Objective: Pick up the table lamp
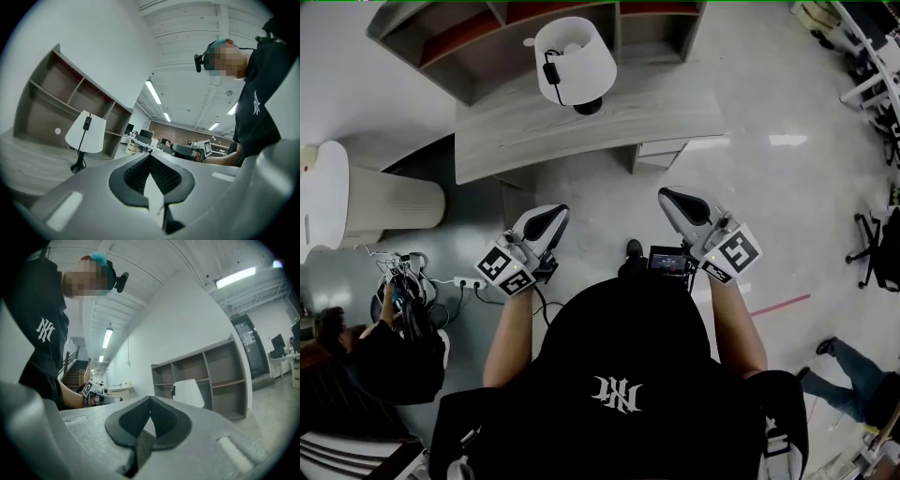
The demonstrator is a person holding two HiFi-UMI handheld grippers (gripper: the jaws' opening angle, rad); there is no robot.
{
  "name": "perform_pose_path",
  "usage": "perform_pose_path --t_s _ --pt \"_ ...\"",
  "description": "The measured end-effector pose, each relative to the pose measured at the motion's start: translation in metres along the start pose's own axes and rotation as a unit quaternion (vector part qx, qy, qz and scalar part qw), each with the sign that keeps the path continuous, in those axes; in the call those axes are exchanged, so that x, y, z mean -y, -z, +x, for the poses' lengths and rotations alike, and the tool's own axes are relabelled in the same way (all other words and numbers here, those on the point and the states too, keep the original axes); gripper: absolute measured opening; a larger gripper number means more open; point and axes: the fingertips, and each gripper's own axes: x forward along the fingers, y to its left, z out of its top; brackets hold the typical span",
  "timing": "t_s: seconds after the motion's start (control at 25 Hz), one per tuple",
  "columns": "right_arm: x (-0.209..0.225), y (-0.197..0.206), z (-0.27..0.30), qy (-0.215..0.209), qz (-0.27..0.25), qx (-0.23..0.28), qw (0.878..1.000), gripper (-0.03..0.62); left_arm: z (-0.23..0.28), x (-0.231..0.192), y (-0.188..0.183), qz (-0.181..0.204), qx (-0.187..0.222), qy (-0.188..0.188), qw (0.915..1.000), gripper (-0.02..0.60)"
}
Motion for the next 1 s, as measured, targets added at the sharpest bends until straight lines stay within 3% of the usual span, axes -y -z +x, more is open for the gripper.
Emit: perform_pose_path --t_s 0.32,0.68,1.0 --pt "0.070 0.006 0.029 -0.033 0.010 0.000 0.999 0.002 0.051 -0.046 -0.010 -0.009 0.003 -0.028 0.9996 0.002" --pt "0.111 0.020 0.079 -0.038 0.027 -0.016 0.999 0.002 0.069 -0.093 -0.030 -0.008 -0.006 -0.030 0.9995 0.002" --pt "0.146 0.025 0.152 0.000 0.033 -0.036 0.999 0.002 0.075 -0.187 -0.049 -0.024 -0.017 -0.004 0.9996 0.002"
